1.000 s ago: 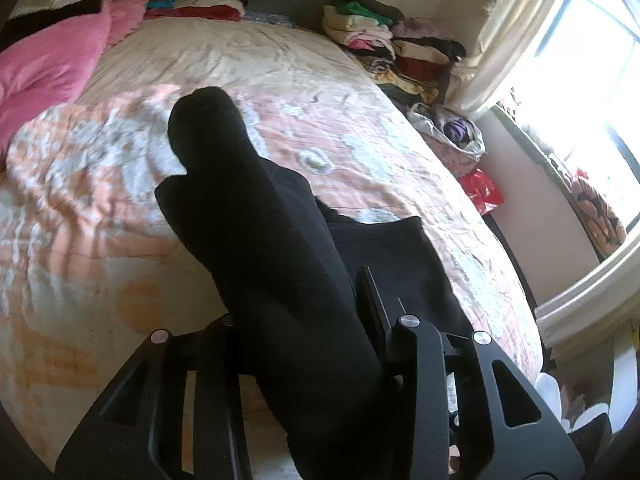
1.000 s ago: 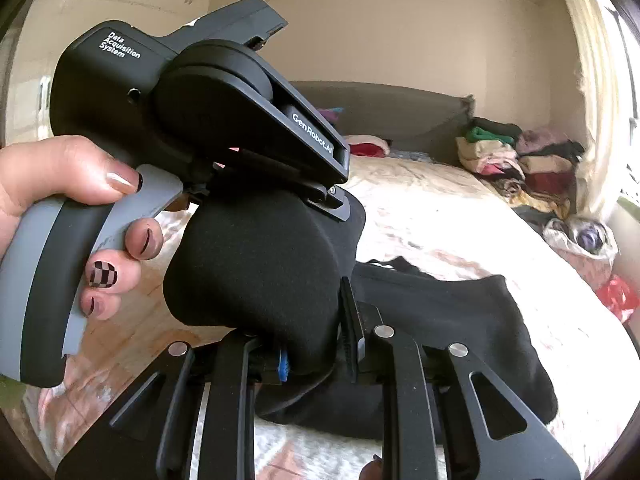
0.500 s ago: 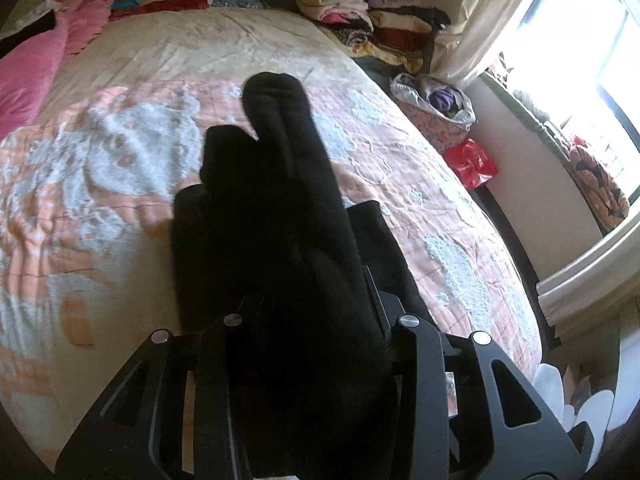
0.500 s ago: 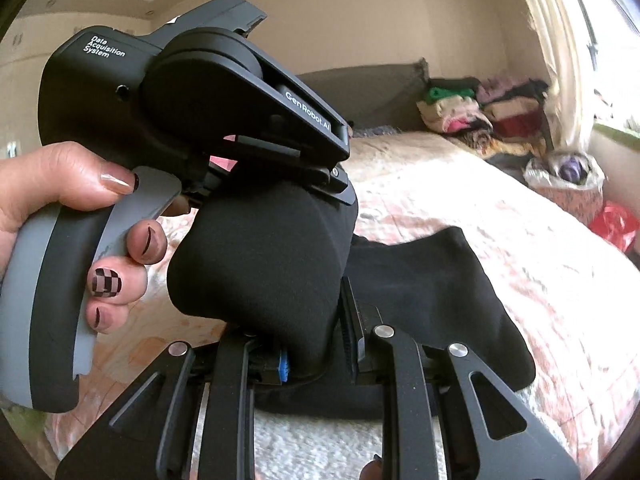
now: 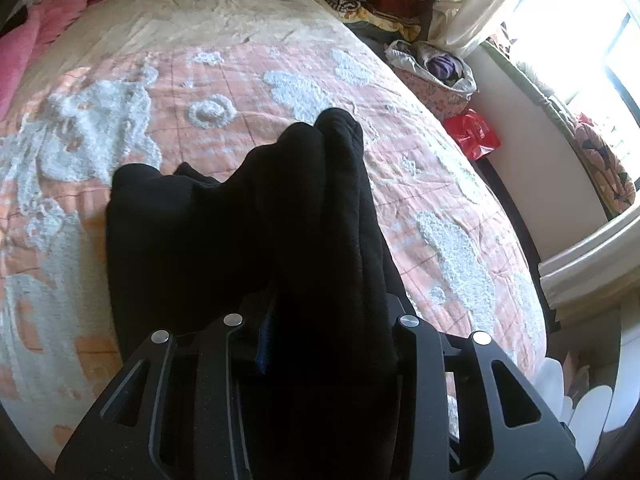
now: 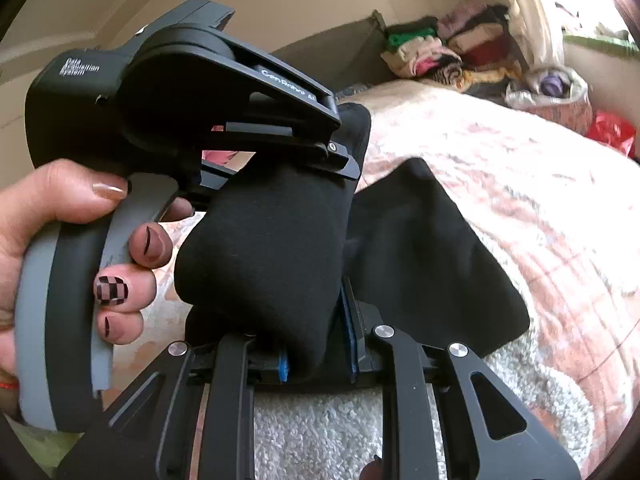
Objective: Fold small clothes
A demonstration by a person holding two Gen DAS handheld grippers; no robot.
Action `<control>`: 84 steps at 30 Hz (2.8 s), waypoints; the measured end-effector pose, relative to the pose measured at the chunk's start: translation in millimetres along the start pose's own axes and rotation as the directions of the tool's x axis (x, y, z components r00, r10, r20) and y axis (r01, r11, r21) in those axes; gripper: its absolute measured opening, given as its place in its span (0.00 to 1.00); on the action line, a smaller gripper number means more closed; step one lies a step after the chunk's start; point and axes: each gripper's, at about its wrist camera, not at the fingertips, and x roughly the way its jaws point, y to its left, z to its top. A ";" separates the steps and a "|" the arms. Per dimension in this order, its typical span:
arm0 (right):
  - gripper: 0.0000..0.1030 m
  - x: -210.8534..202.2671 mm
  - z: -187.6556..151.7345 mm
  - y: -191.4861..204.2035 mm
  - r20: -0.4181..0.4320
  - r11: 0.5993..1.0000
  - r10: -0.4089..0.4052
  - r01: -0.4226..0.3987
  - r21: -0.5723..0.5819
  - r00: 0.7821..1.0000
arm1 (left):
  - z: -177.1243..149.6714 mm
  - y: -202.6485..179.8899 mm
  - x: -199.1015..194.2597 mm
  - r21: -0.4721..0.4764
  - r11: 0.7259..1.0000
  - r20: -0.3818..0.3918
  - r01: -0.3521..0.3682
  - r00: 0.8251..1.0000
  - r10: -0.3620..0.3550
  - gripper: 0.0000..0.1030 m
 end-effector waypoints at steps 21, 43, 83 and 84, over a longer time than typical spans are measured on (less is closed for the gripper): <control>0.41 -11.4 -9.9 -49.6 -0.140 0.966 0.148 -0.113 0.231 0.979 | 17.2 -4.9 -7.0 -0.039 0.996 0.011 0.079 0.997 -0.079 0.63; 0.10 68.4 107.1 -49.1 -0.375 0.996 0.084 -0.086 0.011 0.923 | -53.5 60.9 -30.8 0.013 0.993 0.154 -0.119 0.981 0.115 0.69; 0.75 0.7 67.1 -84.6 -0.336 0.972 0.200 -0.144 0.185 0.920 | -95.0 41.3 -45.5 0.036 0.990 0.186 -0.136 0.974 0.127 0.77; 0.76 0.1 67.3 -84.4 -0.331 0.970 0.207 -0.148 0.192 0.921 | -96.5 41.5 -47.9 0.034 0.991 0.190 -0.133 0.974 0.124 0.77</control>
